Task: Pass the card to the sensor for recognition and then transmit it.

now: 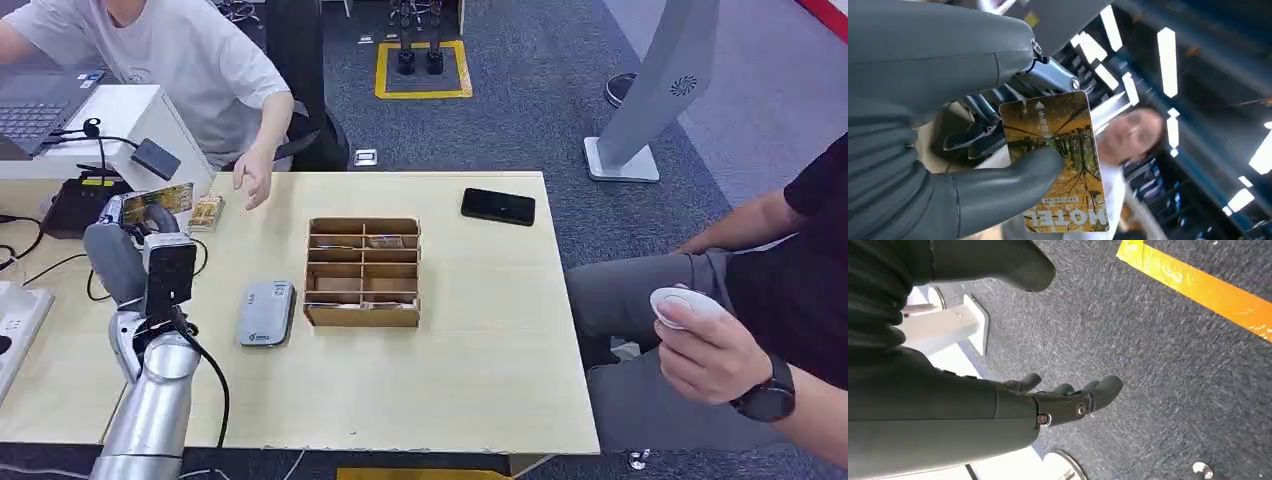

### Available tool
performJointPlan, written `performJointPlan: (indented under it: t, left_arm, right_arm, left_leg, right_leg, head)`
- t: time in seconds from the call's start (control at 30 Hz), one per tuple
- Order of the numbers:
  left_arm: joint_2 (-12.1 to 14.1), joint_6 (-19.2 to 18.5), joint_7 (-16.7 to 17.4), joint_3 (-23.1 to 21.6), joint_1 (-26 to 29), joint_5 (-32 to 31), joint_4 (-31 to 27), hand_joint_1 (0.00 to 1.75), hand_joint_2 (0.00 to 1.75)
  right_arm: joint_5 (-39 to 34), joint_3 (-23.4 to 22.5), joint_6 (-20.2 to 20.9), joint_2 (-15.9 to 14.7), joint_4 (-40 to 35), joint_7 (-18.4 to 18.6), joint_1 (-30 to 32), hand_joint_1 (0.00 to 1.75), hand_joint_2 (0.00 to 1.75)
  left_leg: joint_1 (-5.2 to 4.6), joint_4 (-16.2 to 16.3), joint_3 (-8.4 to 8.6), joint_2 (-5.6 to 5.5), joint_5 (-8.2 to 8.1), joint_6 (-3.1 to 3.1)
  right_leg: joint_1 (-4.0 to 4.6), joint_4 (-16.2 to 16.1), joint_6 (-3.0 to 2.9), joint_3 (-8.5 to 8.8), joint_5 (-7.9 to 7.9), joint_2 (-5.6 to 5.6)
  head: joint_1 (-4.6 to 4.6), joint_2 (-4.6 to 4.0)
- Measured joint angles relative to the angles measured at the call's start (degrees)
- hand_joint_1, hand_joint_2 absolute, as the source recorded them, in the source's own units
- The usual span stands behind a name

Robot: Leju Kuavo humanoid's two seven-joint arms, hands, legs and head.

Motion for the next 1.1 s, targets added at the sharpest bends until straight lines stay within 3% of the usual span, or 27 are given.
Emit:
performJointPlan:
  t: [0.07, 0.17, 0.37, 0.6, 0.87, 0.9, 1.1]
  left_arm:
    - [-0.02, 0.37, -0.57, 0.31, -0.46, -6.31, 0.0, 1.75, 1.75]
    - [-0.13, 0.41, -0.63, 0.48, -0.75, -8.18, 0.0, 1.75, 1.75]
    - [-0.68, 0.46, -2.25, 3.13, -1.28, -24.21, 0.0, 1.75, 1.75]
    - [-2.08, 0.46, -4.76, 6.67, -2.44, -27.19, 0.57, 1.75, 1.75]
    - [-2.64, 0.46, -4.81, 7.47, -2.54, -26.58, 1.79, 1.75, 1.75]
    - [-2.64, 0.46, -4.78, 7.48, -2.54, -26.34, 1.9, 0.0, 1.75]
    - [-2.58, 0.46, -3.01, 7.37, -2.66, -22.38, 2.93, 0.0, 1.75]
  right_arm:
    - [0.17, 0.0, 0.31, 0.0, -0.02, -0.04, -0.28, 0.0, 1.75]
    - [0.33, 0.0, 0.48, 0.0, -0.02, -0.09, -0.52, 0.0, 1.75]
    - [1.0, 0.0, 0.94, 0.0, -0.02, -0.02, -0.73, 0.0, 1.75]
    - [1.14, 0.0, 0.94, 0.0, -0.02, -0.24, -0.74, 0.0, 1.75]
    - [1.2, 0.0, 0.92, 0.0, -0.02, -0.46, -0.75, 0.0, 1.75]
    - [1.2, 0.0, 0.9, 0.0, -0.02, -0.5, -0.75, 0.0, 1.75]
    - [1.29, -0.02, 0.85, 0.0, -0.02, -0.52, -0.81, 0.0, 1.75]
  left_leg:
    - [0.0, 0.0, 0.0, -0.01, 0.0, 0.0]
    - [-0.01, 0.0, 0.0, 0.03, 0.0, 0.01]
    - [0.0, 0.0, 0.0, 0.0, 0.0, 0.01]
    - [0.0, 0.0, 0.0, 0.0, 0.0, 0.0]
    - [0.0, 0.0, -0.01, 0.0, 0.0, 0.0]
    - [0.0, 0.0, -0.01, 0.0, 0.0, 0.01]
    - [0.0, 0.0, -0.01, 0.01, -0.01, 0.0]
  right_leg:
    - [0.0, 0.0, 0.0, 0.01, 0.0, -0.01]
    - [-0.01, 0.0, 0.0, 0.0, 0.0, 0.02]
    - [0.0, 0.0, 0.0, -0.01, -0.01, 0.0]
    - [0.0, 0.0, 0.0, -0.01, 0.0, 0.01]
    - [0.0, 0.0, 0.0, -0.01, 0.0, 0.01]
    - [0.0, 0.0, 0.0, -0.02, 0.0, 0.01]
    - [0.0, 0.0, 0.0, -0.03, -0.01, 0.02]
  head:
    - [0.0, 0.0]
    - [0.0, 0.0]
    - [-0.02, 0.0]
    - [0.0, 0.0]
    - [0.0, 0.02]
    - [0.0, 0.0]
    - [0.0, 0.02]
